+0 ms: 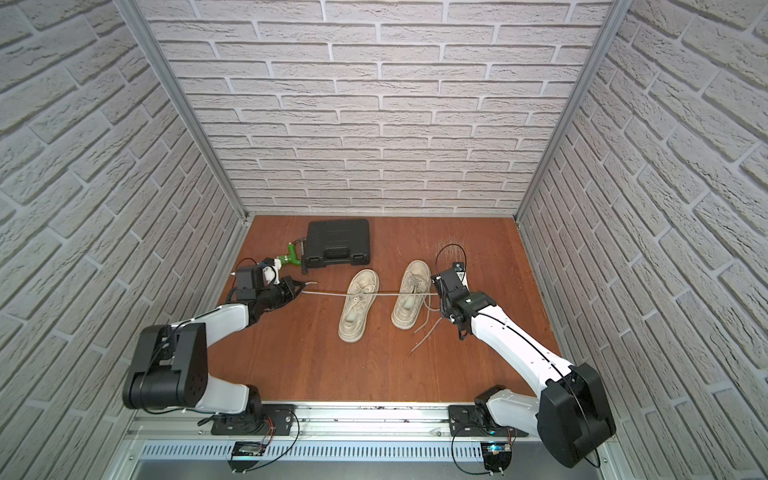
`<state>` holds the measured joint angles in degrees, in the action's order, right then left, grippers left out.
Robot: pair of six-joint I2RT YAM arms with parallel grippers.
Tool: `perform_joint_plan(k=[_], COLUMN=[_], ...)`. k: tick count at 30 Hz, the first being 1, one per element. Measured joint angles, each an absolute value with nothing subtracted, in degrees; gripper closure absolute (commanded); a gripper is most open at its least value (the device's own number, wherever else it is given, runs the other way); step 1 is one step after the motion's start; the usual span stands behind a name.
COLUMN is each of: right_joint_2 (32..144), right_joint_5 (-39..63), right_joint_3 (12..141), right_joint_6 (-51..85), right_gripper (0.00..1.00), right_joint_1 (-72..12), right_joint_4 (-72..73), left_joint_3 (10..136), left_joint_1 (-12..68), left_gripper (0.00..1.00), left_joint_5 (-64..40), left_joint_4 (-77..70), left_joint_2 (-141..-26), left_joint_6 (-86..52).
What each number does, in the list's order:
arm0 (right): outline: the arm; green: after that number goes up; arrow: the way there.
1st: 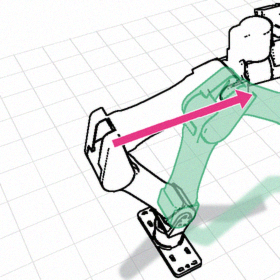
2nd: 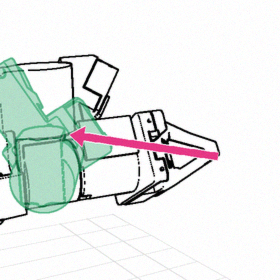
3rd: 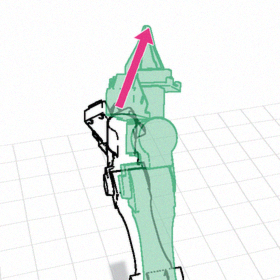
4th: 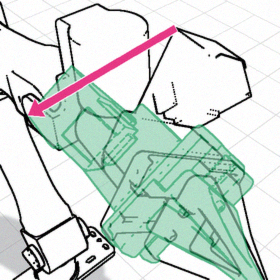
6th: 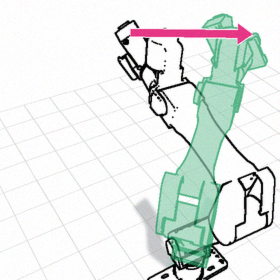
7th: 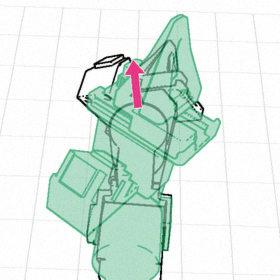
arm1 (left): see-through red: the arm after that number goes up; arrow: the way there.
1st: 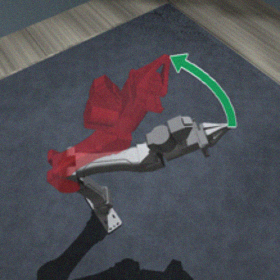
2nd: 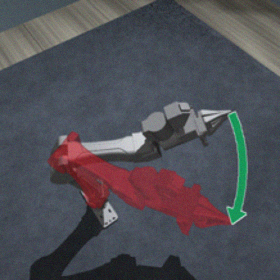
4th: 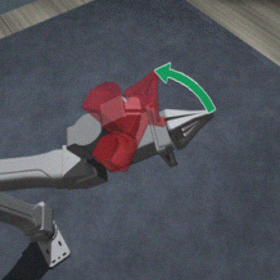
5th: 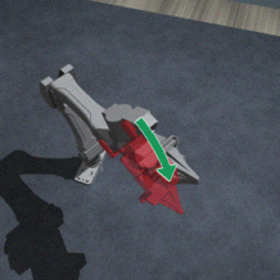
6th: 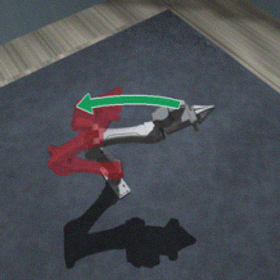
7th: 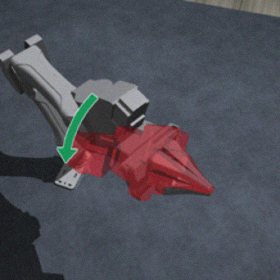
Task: Tie the shoes
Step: Tie the shoelace on the shoe.
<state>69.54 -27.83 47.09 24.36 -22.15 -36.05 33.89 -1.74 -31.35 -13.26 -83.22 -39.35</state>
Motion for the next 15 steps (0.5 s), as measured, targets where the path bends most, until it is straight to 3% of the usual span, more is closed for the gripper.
perform_joint_plan(k=[8, 15], right_joint_2=[71.37, 84.42], right_joint_5=[-16.43, -15.42], right_joint_3=[55.2, 70.15], right_joint_6=[16.51, 12.88], right_gripper=[0.97, 0.98], right_joint_1=[-28.12, -38.74], right_joint_4=[-34.35, -32.77], left_joint_3=[35.09, 40.14], left_joint_1=[2.72, 9.5], left_gripper=[1.0, 1.0], left_joint_5=[-30.89, -26.0], left_joint_4=[-9.85, -3.2], left_joint_2=[-79.37, -71.9], left_joint_6=[-34.92, -28.42])
